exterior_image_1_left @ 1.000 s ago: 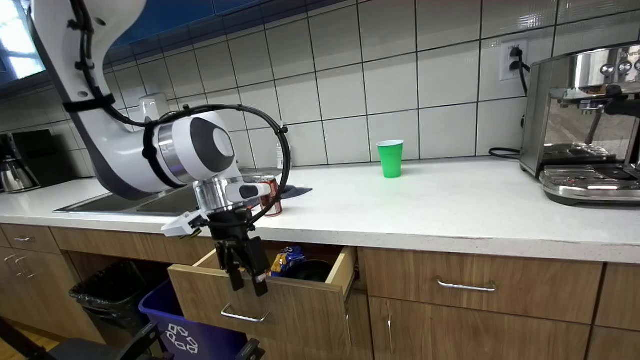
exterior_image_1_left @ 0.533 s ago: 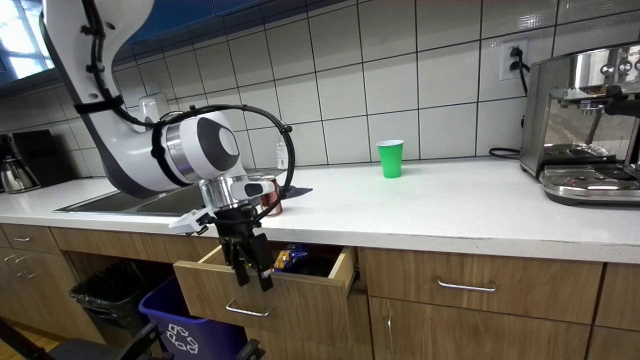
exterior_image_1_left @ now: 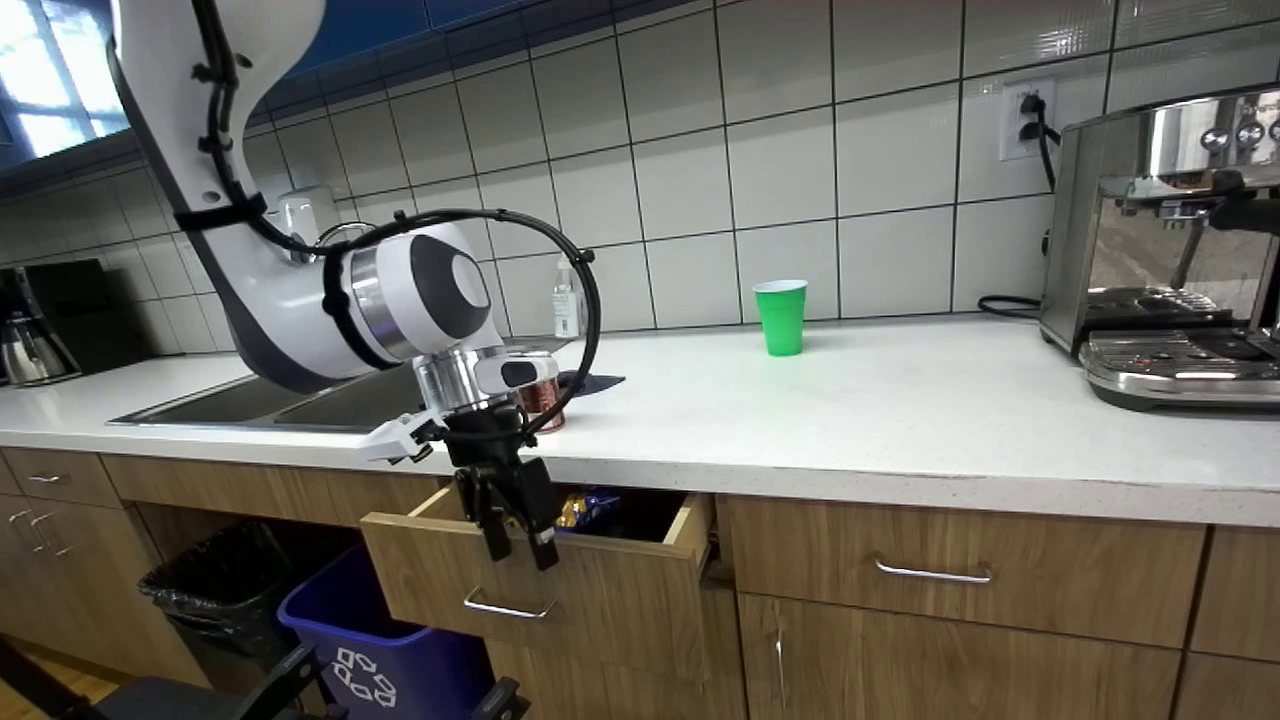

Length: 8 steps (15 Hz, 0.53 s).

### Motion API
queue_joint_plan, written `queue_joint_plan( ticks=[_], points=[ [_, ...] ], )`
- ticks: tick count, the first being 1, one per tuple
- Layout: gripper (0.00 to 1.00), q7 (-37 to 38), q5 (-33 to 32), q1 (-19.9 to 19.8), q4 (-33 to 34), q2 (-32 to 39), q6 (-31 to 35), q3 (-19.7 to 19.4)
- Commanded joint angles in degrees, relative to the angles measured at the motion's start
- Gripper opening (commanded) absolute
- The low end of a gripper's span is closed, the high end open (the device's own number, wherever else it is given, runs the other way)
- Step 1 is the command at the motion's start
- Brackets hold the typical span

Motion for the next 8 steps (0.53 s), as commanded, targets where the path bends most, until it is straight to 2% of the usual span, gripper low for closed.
queue_joint_plan(
  ticks=[1,8],
  points=[
    [1.0,0.78,0.52,0.51,3.85,2.46,-0.28,-1.33],
    [1.0,0.64,1.08,0.64,6.07,3.9,-0.44,-1.78]
  ],
)
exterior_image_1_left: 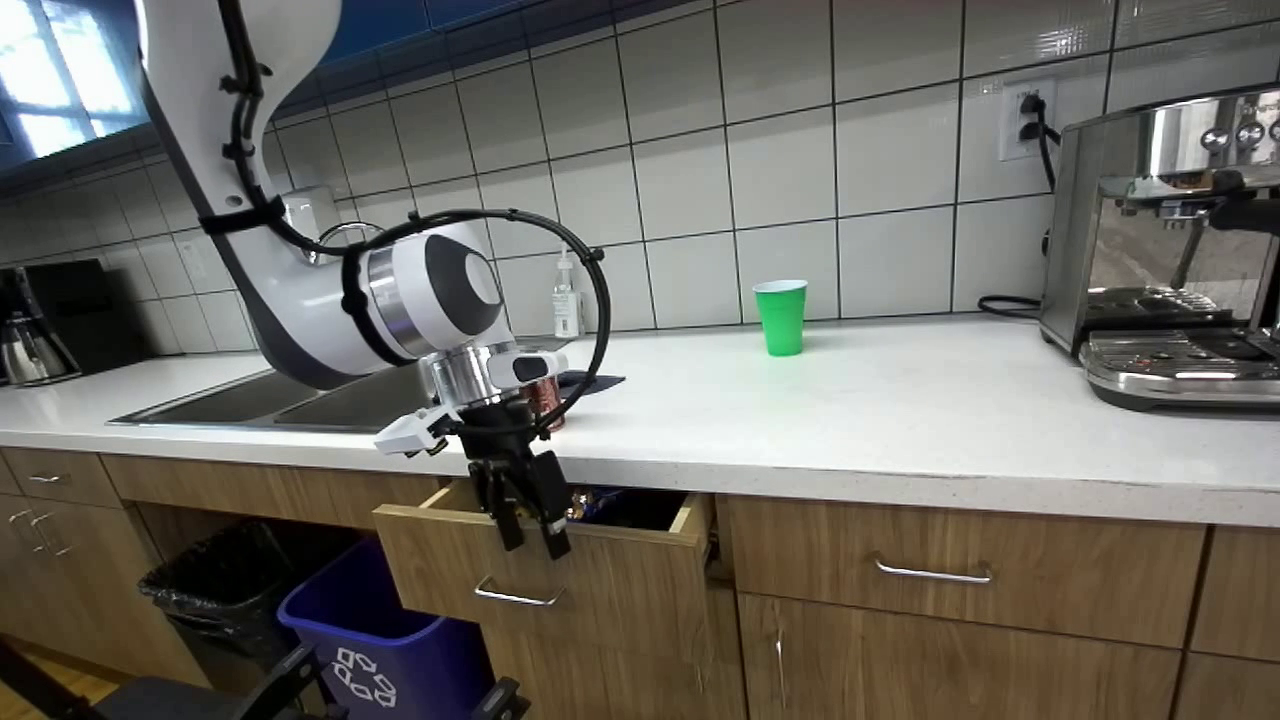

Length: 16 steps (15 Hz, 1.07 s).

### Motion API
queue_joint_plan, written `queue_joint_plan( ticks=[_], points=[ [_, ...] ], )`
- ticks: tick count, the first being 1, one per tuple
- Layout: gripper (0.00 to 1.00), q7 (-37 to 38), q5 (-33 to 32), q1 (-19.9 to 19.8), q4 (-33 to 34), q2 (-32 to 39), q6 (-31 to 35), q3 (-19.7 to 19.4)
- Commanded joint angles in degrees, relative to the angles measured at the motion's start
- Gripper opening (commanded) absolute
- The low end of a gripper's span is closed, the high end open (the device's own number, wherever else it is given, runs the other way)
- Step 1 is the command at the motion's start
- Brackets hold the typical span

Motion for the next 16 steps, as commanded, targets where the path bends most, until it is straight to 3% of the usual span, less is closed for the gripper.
queue_joint_plan(
  ticks=[1,16],
  points=[
    [1.0,0.66,0.8,0.67,3.76,2.43,-0.44,-1.55],
    [1.0,0.48,1.68,1.07,7.69,5.2,-1.07,-3.36]
  ],
)
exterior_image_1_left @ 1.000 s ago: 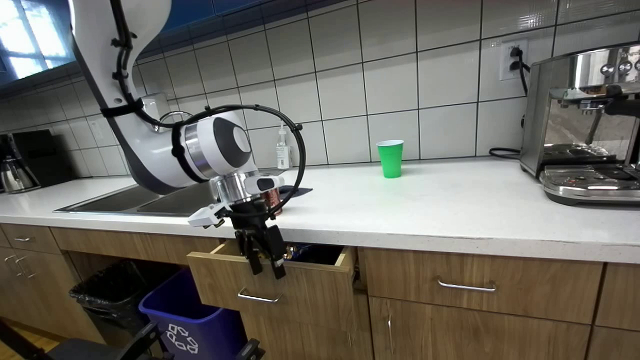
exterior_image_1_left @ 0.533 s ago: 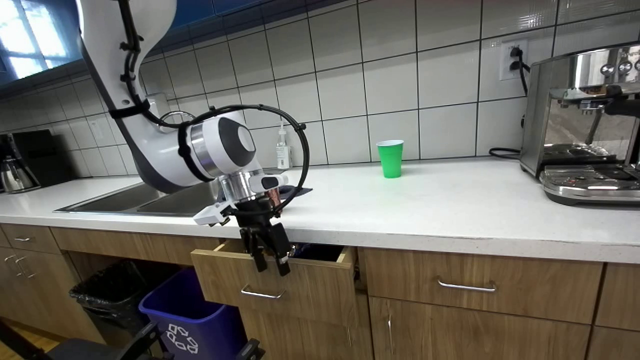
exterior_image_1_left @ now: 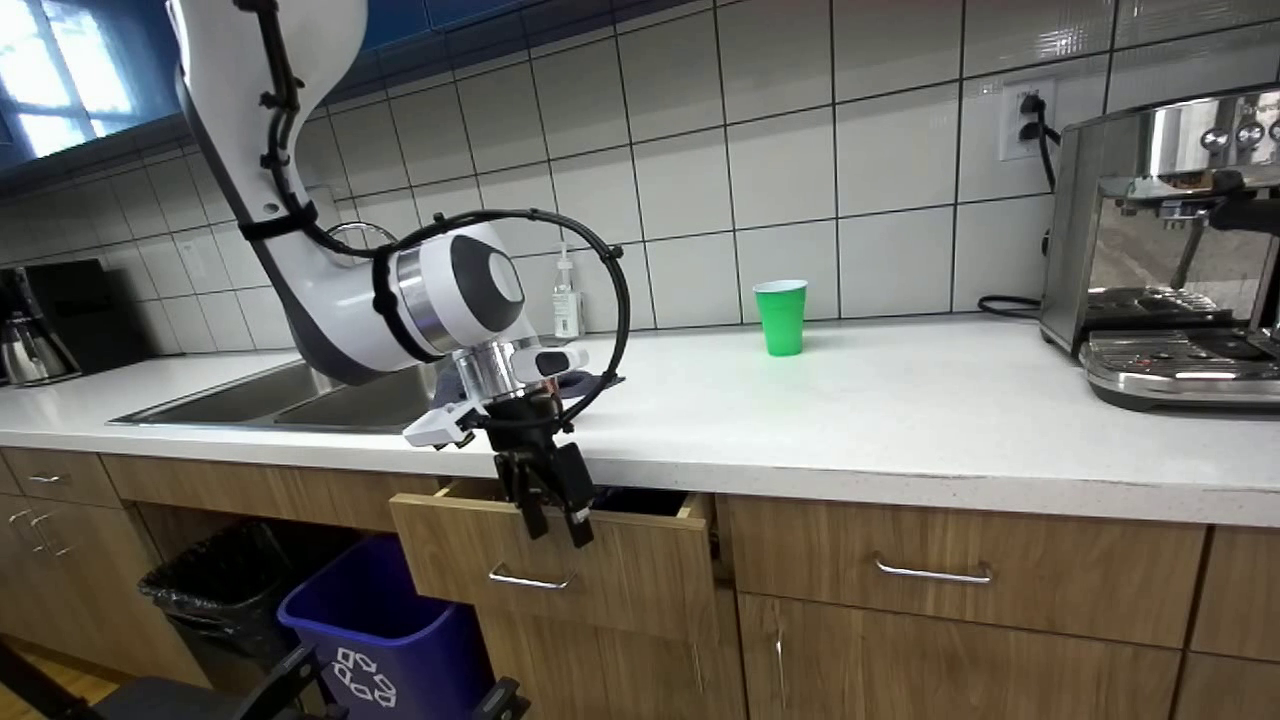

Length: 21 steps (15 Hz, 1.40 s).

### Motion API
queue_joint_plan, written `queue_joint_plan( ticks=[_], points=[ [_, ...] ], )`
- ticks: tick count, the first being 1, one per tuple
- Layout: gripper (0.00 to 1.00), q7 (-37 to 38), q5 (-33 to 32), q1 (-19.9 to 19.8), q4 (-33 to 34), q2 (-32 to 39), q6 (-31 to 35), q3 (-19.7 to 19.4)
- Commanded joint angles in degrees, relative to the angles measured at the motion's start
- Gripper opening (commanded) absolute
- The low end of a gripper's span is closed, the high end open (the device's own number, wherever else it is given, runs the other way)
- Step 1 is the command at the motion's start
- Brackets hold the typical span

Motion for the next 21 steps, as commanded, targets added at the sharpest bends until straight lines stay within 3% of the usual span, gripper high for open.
queue_joint_plan(
  ticks=[1,21],
  points=[
    [1.0,0.44,1.11,0.61,4.0,2.61,-0.9,-1.6],
    [1.0,0.41,3.26,0.88,9.94,6.43,-2.21,-3.49]
  ],
)
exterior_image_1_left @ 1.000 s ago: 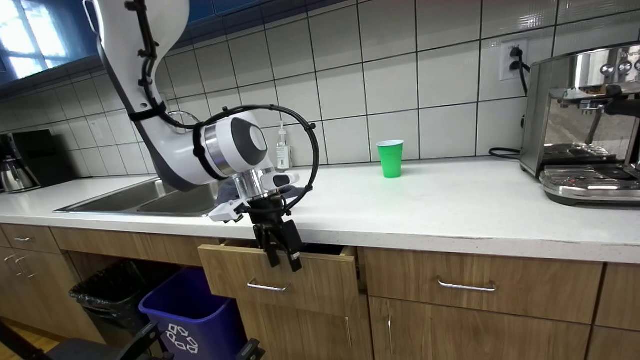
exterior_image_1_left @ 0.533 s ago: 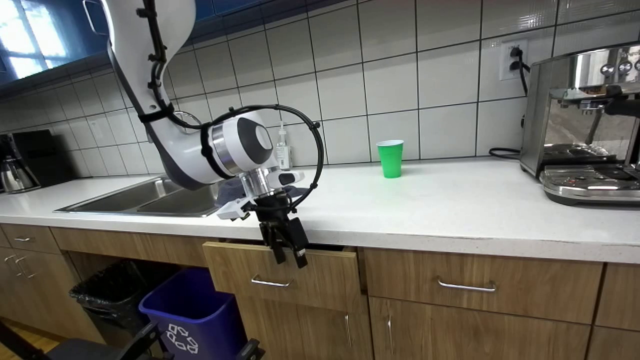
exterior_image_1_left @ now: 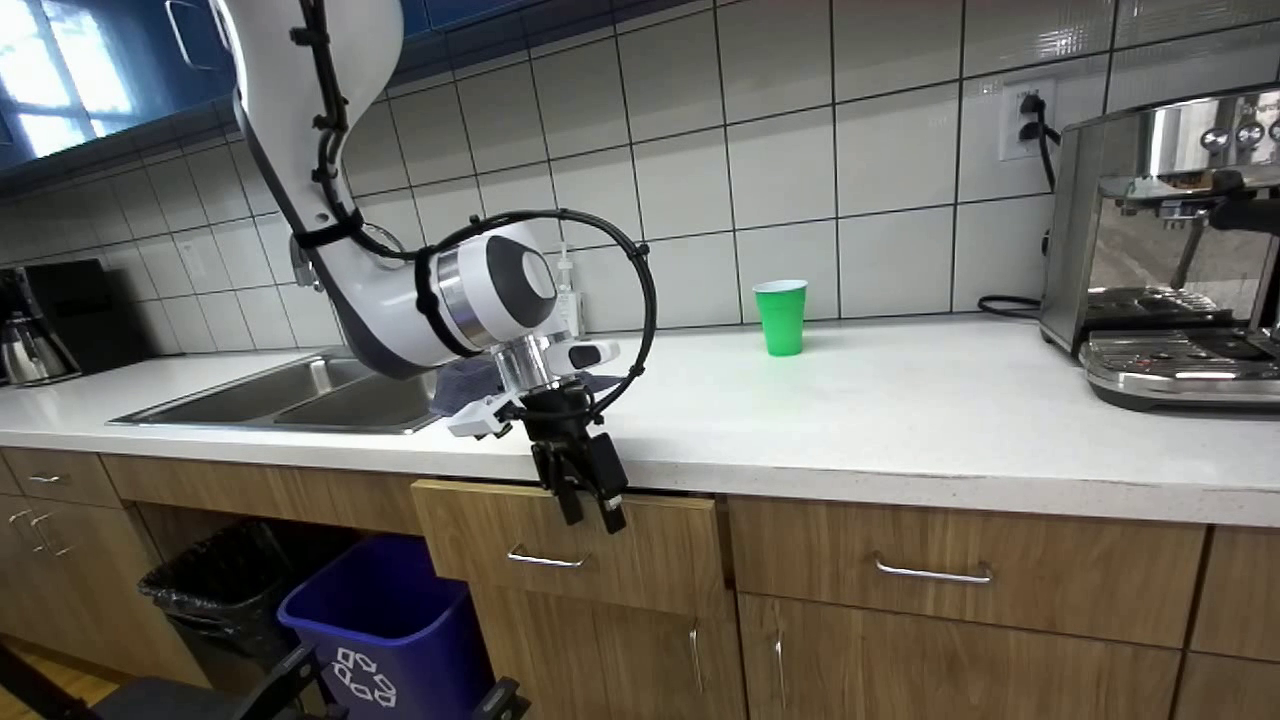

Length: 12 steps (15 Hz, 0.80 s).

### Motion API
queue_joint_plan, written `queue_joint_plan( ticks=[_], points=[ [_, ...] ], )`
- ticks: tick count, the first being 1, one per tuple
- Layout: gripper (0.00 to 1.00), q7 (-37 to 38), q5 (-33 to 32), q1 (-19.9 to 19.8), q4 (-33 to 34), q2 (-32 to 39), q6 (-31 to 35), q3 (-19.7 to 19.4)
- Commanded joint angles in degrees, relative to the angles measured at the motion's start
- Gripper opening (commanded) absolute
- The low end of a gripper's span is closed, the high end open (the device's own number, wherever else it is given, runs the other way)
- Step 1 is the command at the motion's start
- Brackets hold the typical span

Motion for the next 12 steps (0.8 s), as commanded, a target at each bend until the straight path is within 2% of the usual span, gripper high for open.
queue_joint_plan(
  ticks=[1,12],
  points=[
    [1.0,0.48,0.97,0.84,3.78,2.2,-1.19,-1.35],
    [1.0,-1.23,1.65,0.65,-0.44,-2.35,-2.15,-0.66]
  ],
)
